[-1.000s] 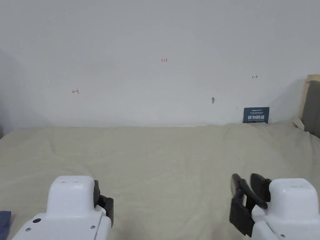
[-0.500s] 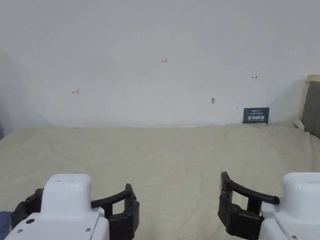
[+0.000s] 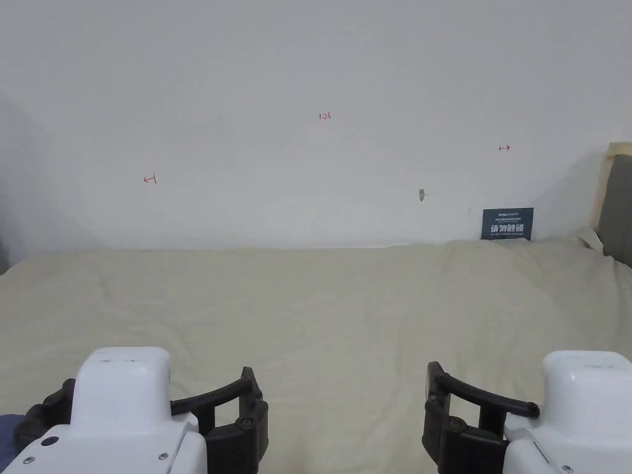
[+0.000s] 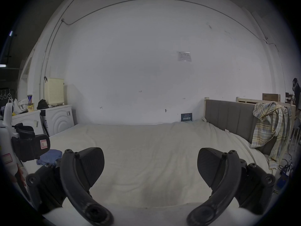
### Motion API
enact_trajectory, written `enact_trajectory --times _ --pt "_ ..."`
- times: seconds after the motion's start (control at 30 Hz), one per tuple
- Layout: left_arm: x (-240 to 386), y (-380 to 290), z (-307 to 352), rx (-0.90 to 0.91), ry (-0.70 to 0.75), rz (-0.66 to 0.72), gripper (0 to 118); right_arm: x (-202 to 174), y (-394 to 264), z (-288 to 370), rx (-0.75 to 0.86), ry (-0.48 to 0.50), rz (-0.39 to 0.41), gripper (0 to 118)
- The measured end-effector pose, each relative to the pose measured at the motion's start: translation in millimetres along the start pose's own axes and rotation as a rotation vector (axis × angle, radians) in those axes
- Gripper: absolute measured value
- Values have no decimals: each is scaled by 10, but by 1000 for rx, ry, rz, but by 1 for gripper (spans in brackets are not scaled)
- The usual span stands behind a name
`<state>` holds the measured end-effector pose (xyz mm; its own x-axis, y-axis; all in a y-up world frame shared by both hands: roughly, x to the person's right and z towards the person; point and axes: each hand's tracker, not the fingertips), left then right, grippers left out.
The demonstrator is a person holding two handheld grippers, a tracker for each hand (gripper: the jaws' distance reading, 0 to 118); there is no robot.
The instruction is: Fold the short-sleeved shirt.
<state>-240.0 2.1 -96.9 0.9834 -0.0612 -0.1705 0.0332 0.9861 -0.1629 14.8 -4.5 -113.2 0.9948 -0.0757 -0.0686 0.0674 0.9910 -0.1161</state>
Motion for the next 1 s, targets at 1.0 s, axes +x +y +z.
enact_trajectory --times 1.0 --pt "-53 -5 -2 20 19 46 115 48 4 -26 86 -21 13 115"
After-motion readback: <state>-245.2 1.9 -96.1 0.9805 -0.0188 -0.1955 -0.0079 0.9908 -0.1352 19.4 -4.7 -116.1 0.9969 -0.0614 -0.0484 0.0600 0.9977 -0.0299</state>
